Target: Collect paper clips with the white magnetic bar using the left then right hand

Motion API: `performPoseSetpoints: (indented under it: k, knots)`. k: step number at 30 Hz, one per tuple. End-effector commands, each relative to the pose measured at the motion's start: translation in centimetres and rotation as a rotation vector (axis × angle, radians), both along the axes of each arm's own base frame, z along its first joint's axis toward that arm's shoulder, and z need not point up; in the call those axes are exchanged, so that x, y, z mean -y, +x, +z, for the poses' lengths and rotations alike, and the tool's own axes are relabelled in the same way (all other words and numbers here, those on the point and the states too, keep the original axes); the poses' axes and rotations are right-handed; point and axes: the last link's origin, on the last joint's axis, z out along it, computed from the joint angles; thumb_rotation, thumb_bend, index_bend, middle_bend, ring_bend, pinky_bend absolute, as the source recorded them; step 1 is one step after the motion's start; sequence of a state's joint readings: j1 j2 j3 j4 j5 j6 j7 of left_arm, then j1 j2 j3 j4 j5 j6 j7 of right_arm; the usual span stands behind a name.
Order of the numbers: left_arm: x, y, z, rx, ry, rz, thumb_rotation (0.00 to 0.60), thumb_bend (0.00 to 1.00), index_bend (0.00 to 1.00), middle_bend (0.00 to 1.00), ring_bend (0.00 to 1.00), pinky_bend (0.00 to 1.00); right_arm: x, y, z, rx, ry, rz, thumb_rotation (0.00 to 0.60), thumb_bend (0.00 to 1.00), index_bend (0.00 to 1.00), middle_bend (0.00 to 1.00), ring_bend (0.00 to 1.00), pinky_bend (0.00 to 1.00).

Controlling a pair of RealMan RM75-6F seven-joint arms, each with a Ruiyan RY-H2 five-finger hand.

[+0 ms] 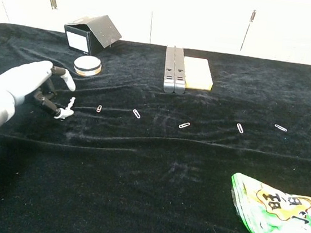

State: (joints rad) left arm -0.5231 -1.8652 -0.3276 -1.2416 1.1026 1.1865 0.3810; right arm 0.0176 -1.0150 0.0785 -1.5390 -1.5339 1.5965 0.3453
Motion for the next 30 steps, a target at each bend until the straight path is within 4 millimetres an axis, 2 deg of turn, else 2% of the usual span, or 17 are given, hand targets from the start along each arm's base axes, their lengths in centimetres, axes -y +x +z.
performPoseSetpoints:
  k: [1,11,19,30]
  knots:
    - [-0.6,0.1,-0.4,0.007,-0.005,0.013,0.600,0.25,0.38,1.00,1.00,1.00,0.2,-0.2,0.1,0.002,-0.002,-0.009,0.600,0.26,0.00,0.00,0.00,0.00]
    - [-1.1,0.3,-1.1,-0.009,-0.012,0.017,0.600,0.25,0.37,1.00,1.00,1.00,0.4,-0.6,0.6,0.004,-0.015,-0.024,0.600,0.26,0.00,0.00,0.00,0.00]
    - [-0.7,0.2,-1.5,-0.006,-0.006,0.010,0.600,0.25,0.35,1.00,1.00,1.00,-0.3,-1.5,2.6,0.036,-0.121,-0.066,0.600,0.26,0.00,0.00,0.00,0.00]
    - [-0.3,-1.0,-2.1,-0.149,0.048,-0.016,0.600,0.25,0.34,1.00,1.00,1.00,-0.7,-1.6,3.0,0.044,-0.148,-0.069,0.600,0.26,0.00,0.00,0.00,0.00]
